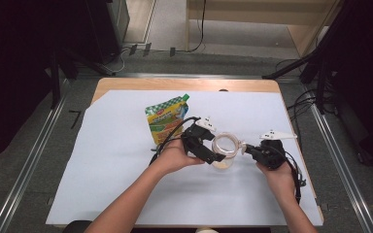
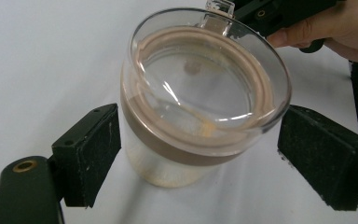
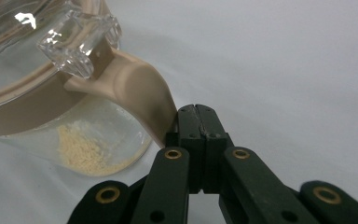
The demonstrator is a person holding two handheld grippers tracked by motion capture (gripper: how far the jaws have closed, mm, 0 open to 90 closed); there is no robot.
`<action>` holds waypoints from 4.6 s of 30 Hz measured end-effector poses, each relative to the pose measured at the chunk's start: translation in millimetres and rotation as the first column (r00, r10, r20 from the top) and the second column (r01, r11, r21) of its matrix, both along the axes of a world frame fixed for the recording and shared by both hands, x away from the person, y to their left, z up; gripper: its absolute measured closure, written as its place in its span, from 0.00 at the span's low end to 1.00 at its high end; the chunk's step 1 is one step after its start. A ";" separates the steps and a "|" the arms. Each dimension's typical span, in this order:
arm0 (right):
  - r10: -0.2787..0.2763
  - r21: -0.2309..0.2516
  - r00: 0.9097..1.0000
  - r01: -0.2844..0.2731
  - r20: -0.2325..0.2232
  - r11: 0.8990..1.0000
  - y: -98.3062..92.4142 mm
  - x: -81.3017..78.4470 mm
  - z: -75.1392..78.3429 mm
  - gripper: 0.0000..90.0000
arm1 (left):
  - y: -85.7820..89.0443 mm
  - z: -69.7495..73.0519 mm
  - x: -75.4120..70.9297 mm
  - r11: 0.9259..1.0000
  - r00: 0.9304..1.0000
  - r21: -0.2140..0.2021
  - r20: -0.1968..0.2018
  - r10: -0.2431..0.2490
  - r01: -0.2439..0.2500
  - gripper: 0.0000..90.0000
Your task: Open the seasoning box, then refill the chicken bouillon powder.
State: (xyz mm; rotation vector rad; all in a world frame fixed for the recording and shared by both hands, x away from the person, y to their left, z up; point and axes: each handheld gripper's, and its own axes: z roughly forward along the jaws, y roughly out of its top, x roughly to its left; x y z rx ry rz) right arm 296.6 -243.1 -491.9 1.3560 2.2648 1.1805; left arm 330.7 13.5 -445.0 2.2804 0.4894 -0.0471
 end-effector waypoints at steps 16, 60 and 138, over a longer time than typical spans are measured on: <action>-0.010 0.000 1.000 0.010 -0.004 1.000 1.0 -0.1 0.5 1.00 | -10.6 -5.3 0.2 0.999 1.000 0.048 0.027 -0.010 0.009 0.13; -0.009 -0.003 1.000 0.009 -0.004 1.000 1.7 0.3 0.8 1.00 | -18.9 16.0 -1.9 0.997 0.994 0.077 0.106 -0.025 0.017 0.14; 0.073 0.071 0.997 -0.073 0.007 0.995 5.9 -47.3 22.8 0.94 | -17.1 50.8 -9.9 0.995 0.994 -0.087 -0.087 -0.063 0.055 0.71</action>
